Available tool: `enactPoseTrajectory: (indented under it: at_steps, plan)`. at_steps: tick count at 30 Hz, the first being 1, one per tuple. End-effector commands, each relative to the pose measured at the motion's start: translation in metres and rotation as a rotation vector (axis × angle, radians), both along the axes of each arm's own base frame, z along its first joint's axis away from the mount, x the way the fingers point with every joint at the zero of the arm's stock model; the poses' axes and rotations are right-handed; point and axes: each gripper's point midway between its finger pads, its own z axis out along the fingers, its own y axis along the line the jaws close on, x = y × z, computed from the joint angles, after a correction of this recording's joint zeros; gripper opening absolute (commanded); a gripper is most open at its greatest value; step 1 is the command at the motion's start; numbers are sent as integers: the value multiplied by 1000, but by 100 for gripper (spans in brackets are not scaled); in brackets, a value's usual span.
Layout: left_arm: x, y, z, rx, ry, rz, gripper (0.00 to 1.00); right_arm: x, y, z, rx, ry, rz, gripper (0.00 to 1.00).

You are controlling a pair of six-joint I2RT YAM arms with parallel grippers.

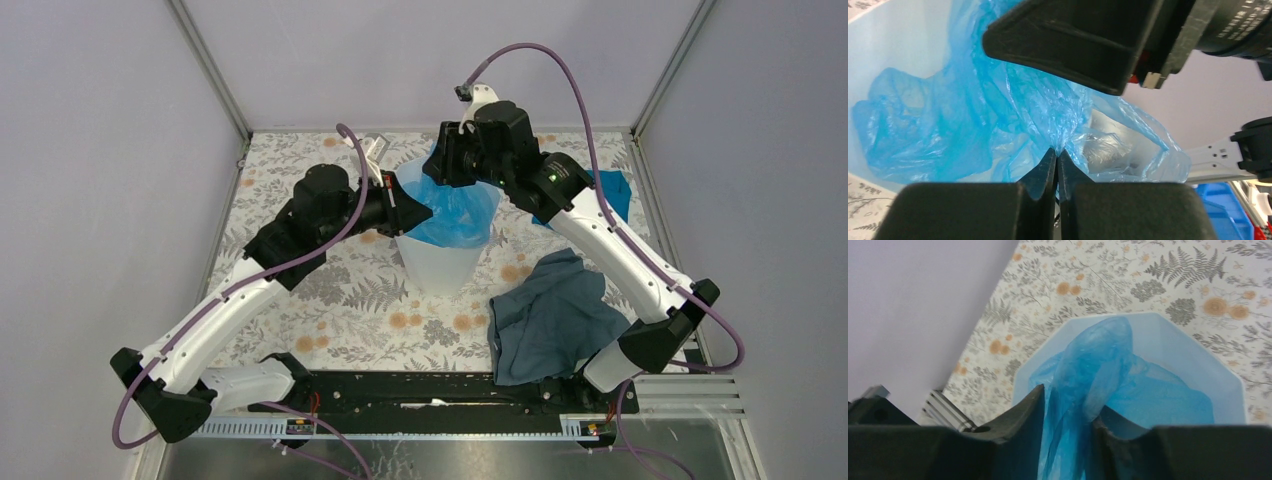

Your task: Put the trash bags into the trash bin

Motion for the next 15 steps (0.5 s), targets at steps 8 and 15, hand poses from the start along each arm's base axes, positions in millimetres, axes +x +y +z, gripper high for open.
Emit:
enactPoseTrajectory:
  at_steps: [8,15]
  plan:
    - [-3,32,15,-74,-128,128,0,-38,-56,28,-99,-86,-16,97]
    - [-7,54,-2,-86,-158,209,0,-55,-77,20,-87,-10,-88,100]
